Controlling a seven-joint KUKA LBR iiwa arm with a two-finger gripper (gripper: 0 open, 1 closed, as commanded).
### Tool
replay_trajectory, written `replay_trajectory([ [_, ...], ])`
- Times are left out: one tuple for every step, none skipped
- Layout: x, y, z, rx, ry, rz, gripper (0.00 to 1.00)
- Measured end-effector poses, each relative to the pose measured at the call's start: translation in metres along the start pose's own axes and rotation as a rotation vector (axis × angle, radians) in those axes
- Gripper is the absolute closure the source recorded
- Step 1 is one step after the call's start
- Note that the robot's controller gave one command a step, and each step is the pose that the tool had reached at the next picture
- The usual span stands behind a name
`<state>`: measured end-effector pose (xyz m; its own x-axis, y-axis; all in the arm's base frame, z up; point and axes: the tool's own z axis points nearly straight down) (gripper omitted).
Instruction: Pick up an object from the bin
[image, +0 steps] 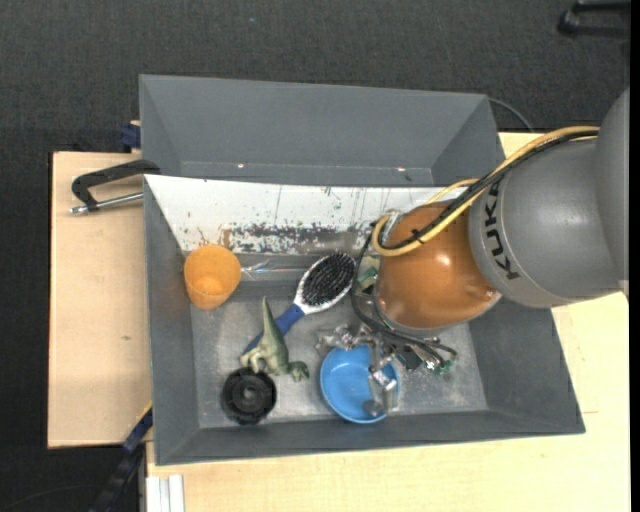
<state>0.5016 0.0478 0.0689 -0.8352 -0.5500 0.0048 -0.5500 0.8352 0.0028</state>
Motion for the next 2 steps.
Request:
replay_trajectory([
  [-0.0010, 0.0005, -0.0006, 0.002, -0.005, 0.002, 0.00],
  [-0.0020, 0.0009, -0.0012, 0.002, -0.007, 0.004, 0.00],
])
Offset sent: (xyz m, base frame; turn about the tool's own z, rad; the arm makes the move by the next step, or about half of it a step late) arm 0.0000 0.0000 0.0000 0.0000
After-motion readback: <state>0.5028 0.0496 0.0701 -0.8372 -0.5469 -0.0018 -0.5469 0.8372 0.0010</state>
